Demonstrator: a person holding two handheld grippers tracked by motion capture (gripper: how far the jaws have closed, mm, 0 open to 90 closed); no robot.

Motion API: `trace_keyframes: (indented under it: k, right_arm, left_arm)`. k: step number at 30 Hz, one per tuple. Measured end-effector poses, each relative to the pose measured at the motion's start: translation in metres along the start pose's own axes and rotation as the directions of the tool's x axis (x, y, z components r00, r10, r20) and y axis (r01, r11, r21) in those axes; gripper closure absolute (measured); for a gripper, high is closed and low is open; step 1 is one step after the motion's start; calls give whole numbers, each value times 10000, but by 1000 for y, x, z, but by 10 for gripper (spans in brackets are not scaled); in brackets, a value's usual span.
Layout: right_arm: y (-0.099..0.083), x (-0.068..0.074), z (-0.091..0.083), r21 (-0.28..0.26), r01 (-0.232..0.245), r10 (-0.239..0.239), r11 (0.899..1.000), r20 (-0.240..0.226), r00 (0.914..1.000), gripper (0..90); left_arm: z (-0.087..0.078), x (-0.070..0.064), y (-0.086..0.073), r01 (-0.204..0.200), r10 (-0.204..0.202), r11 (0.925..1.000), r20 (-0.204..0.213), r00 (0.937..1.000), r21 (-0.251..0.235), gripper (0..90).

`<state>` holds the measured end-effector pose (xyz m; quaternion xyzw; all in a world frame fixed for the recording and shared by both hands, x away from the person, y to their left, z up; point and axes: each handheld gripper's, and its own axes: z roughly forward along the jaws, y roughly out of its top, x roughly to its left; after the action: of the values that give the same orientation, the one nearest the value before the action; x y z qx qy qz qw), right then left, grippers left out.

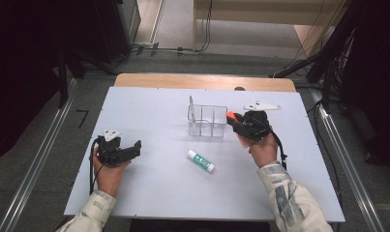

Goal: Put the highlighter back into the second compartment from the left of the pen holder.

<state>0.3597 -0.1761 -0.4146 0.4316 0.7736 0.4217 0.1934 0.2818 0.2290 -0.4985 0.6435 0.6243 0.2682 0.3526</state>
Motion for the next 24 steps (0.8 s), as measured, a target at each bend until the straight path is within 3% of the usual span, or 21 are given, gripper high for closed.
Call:
trace_keyframes:
  k: [24]
  right_arm:
    - [33, 22, 18, -279, 273, -282, 9992, -315, 9991, 649]
  left_arm:
    - [0, 0, 0, 16, -16, 10000, 26, 10000, -26, 155]
